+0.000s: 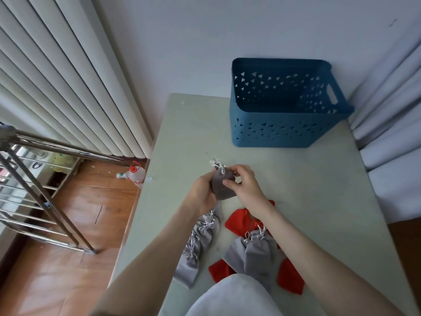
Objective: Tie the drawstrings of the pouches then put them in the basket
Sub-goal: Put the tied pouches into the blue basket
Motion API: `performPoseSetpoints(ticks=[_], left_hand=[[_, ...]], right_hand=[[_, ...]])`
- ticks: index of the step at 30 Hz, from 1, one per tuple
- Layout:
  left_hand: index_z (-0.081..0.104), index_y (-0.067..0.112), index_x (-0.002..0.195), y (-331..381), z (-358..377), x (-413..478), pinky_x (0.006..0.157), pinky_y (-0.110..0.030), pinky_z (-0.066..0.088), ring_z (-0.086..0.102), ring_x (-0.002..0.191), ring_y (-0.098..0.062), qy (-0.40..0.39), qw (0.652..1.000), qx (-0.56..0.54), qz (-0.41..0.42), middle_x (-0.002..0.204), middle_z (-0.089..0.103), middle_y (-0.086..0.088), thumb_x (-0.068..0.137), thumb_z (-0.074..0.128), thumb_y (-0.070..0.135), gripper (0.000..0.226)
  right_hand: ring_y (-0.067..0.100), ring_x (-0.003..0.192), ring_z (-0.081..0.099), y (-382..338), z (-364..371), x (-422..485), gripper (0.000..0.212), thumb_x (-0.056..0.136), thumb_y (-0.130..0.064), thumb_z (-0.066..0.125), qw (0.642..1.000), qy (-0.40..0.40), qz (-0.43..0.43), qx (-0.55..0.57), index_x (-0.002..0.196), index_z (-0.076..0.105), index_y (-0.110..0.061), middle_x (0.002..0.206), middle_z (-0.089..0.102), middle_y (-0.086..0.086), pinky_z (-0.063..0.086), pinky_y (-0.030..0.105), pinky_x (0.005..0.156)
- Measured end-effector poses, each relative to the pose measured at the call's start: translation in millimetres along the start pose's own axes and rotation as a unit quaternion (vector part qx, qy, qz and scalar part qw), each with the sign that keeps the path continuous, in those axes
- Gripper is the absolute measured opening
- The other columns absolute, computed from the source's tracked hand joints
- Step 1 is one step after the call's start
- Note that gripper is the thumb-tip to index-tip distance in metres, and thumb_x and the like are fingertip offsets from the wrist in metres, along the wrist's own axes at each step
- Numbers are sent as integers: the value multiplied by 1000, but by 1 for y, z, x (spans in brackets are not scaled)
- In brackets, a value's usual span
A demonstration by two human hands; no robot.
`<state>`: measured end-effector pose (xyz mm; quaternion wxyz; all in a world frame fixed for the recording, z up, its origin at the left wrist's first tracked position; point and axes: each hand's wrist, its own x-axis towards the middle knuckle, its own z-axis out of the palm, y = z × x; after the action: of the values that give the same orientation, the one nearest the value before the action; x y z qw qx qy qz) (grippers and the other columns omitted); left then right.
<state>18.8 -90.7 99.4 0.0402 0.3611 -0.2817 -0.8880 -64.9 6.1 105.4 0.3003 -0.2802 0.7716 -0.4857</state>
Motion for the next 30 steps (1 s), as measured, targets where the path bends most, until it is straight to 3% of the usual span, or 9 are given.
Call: performPoseSetpoints(ticks=[3, 5, 9, 13, 17, 21, 23, 26, 30], left_hand=[[62, 1, 96, -1, 4, 2, 75, -35, 53, 64, 73, -21, 27, 999, 25, 24, 86, 66, -14, 99, 38, 20, 30], [60, 0, 101, -1, 6, 2, 71, -35, 50, 62, 75, -23, 50, 996, 45, 50, 90, 65, -16, 100, 38, 20, 30], [50, -8, 121, -1, 1, 4, 75, -35, 51, 60, 85, -26, 100, 990, 56, 87, 103, 60, -21, 103, 35, 16, 34], [48, -11, 127, 0, 3, -2, 65, -30, 56, 62, 88, -28, 68, 994, 55, 68, 110, 60, -24, 98, 40, 10, 37], [50, -3, 128, 2, 11, -10, 93, -37, 47, 57, 106, -29, 11, 999, 8, 50, 123, 59, -22, 100, 32, 24, 43], [57, 4, 119, 2, 11, -10, 99, -36, 44, 62, 103, -22, -53, 995, 31, 76, 113, 65, -15, 94, 37, 46, 53], [55, 4, 119, 3, 12, -8, 90, -30, 48, 59, 98, -20, -60, 993, 47, 92, 112, 62, -14, 88, 43, 48, 55], [53, 6, 119, 4, 13, -1, 62, -19, 47, 52, 74, -11, -46, 993, 65, 92, 97, 58, -9, 92, 41, 48, 51], [53, 9, 119, 4, 16, 9, 55, -19, 45, 51, 69, -11, -15, 993, 85, 76, 86, 57, -4, 98, 36, 47, 47]], right_hand=[[14, 109, 38, 2, -5, 1, 16, 82, -13, 70, 999, 21, 5, -47, 89, 57, -17, 105, 43, -6, 28, 20, 90], [14, 107, 39, 1, -10, -1, 12, 83, -14, 69, 999, 16, 10, -35, 85, 57, -15, 99, 42, -10, 29, 18, 85], [6, 81, 47, -13, -18, -5, 14, 85, -12, 64, 999, 21, -11, 30, 79, 55, -20, 90, 49, -4, 34, 14, 67], [4, 69, 45, -20, -15, -5, 8, 86, -12, 63, 999, 11, -27, 40, 83, 58, -18, 81, 54, -3, 35, 16, 63], [6, 75, 50, -15, -6, -3, 10, 85, -7, 64, 999, 41, -25, 25, 89, 56, -13, 86, 57, 1, 36, 11, 64], [10, 82, 57, -17, -6, -1, 22, 83, -6, 65, 998, 43, -33, 22, 91, 52, -22, 88, 62, -4, 40, 13, 66], [8, 83, 62, -20, -9, -2, 28, 84, -6, 65, 998, 39, -31, 31, 98, 50, -25, 89, 67, -4, 44, 14, 69], [8, 85, 65, -24, -16, -2, 32, 85, -7, 64, 998, 25, -41, 35, 99, 49, -31, 87, 69, -7, 47, 18, 77], [4, 93, 58, -25, -20, 0, 22, 85, -7, 64, 996, 54, -67, 29, 93, 56, -25, 94, 60, -7, 47, 22, 79]])
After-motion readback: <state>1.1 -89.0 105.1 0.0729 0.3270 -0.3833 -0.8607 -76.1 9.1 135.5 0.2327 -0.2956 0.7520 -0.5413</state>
